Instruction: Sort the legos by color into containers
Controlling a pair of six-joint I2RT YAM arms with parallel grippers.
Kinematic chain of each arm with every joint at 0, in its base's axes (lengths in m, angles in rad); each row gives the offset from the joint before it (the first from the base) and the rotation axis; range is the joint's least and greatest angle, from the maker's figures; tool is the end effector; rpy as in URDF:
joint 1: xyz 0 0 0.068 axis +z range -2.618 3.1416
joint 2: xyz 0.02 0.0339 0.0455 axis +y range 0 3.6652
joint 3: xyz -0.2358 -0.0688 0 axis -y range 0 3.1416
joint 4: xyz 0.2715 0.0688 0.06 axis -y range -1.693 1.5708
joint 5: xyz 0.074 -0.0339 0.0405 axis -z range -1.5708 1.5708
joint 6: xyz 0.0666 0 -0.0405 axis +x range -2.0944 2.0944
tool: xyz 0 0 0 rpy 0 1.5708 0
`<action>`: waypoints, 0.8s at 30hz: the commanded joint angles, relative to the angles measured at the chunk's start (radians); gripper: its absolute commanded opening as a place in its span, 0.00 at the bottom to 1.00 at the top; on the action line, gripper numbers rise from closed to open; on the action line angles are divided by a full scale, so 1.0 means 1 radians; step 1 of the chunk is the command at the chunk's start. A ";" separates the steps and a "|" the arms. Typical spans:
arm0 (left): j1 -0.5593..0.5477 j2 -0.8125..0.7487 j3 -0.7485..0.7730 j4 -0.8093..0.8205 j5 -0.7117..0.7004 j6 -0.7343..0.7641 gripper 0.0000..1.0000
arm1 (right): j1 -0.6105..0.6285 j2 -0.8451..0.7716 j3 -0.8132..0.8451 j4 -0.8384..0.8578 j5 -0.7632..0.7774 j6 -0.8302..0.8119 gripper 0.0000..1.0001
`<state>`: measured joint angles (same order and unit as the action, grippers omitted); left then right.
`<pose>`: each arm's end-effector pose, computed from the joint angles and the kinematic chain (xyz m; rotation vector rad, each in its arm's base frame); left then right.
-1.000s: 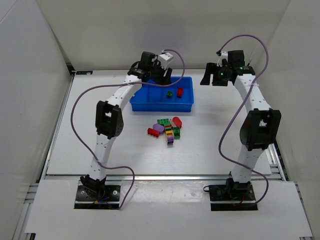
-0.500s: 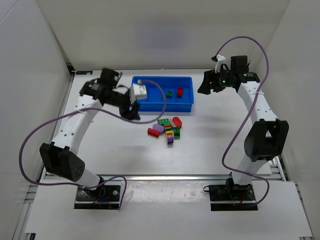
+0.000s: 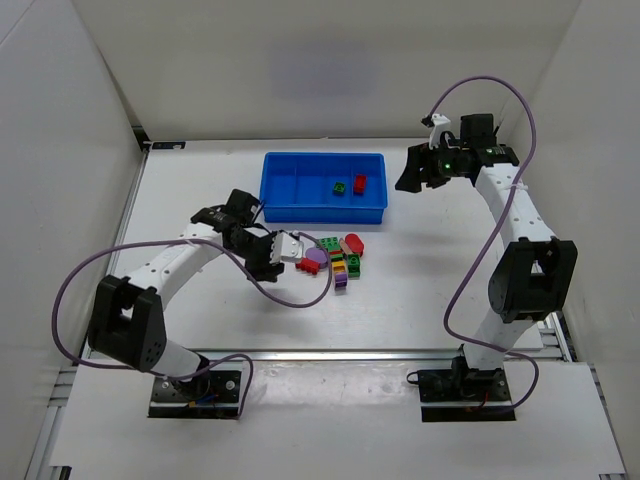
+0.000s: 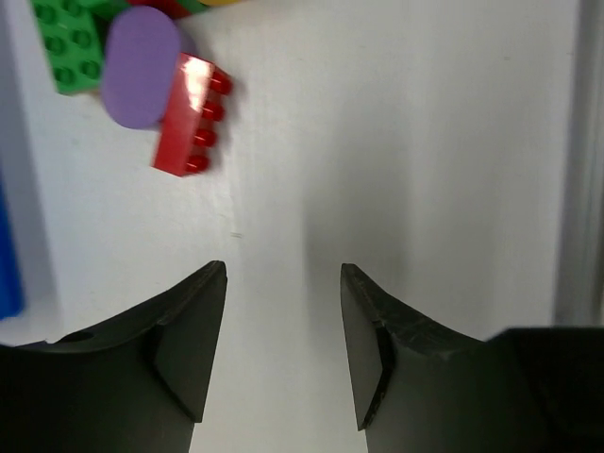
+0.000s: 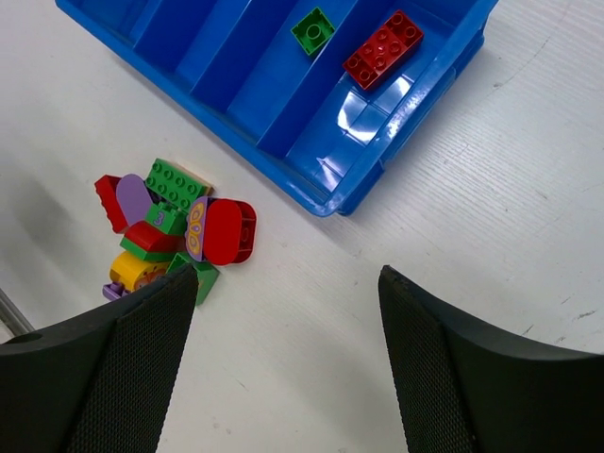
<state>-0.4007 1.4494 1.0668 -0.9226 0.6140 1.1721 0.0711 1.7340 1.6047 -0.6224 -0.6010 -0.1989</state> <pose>0.2607 -0.1521 0.1779 1.9181 1.7587 -0.6330 0.4257 0.0681 0.2826 -0.5946 2.1594 0.6249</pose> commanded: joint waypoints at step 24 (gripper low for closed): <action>-0.036 0.408 0.240 0.228 0.050 0.121 0.62 | -0.070 0.048 0.077 -0.062 -0.029 -0.002 0.80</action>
<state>-0.4244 1.8557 1.2766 -0.6945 0.6212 1.2690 0.0120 1.7760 1.6291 -0.6643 -0.6064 -0.1936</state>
